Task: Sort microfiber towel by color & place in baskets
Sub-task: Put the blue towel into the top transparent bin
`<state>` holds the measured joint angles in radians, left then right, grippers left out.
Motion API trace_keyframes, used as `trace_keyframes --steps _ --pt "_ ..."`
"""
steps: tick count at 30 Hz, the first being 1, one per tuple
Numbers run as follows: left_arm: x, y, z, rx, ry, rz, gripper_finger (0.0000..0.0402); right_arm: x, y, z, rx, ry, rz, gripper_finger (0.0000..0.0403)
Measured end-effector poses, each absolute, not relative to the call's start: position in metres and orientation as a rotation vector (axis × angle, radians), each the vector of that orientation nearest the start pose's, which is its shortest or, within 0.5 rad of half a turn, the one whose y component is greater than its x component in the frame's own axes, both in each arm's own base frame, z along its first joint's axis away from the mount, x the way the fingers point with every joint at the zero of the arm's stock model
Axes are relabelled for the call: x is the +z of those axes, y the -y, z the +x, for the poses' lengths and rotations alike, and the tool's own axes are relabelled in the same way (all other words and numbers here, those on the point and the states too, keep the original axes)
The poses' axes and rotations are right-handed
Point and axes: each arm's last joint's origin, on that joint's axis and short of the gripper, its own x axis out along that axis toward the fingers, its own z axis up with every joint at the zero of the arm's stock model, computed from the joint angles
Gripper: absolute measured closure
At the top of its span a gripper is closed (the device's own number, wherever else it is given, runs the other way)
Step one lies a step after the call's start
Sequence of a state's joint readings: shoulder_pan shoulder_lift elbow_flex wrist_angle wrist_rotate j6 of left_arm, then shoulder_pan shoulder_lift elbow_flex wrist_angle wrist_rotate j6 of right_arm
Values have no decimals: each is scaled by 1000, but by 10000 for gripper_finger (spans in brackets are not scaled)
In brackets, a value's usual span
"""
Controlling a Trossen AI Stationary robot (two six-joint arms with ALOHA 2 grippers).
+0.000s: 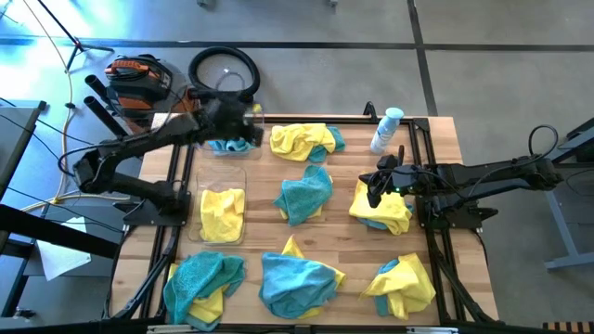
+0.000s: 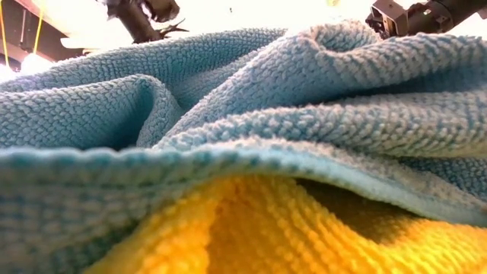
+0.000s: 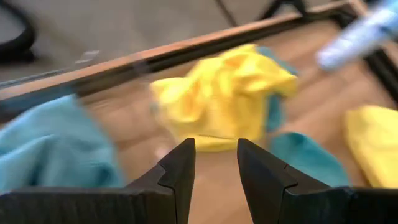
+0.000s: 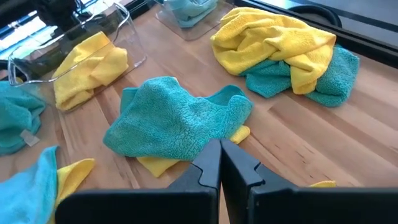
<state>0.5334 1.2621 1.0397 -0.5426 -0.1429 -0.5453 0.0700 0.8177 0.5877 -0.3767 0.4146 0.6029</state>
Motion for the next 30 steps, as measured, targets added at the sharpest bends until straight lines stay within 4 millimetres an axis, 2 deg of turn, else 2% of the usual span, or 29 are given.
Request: trace_keyframes --steps 4,7,12,17,22,27,30 --pt "300 -103 247 738 -503 -577 299 245 0 170 -496 -472 425 403" --pt "305 -81 258 683 -451 -538 323 245 0 170 -496 -472 425 403" --pt "310 -44 269 588 -431 -405 393 245 0 170 -494 -473 421 403" --pt "310 -13 273 443 -476 -272 394 245 0 170 -463 -495 343 403" --pt "309 9 273 323 -503 -204 401 244 -1 169 -393 -547 186 403" --pt "309 23 272 284 -507 -210 401 244 -2 169 -403 -532 267 403" --pt "309 30 271 243 -517 -150 401 244 -3 170 -360 -541 293 403"
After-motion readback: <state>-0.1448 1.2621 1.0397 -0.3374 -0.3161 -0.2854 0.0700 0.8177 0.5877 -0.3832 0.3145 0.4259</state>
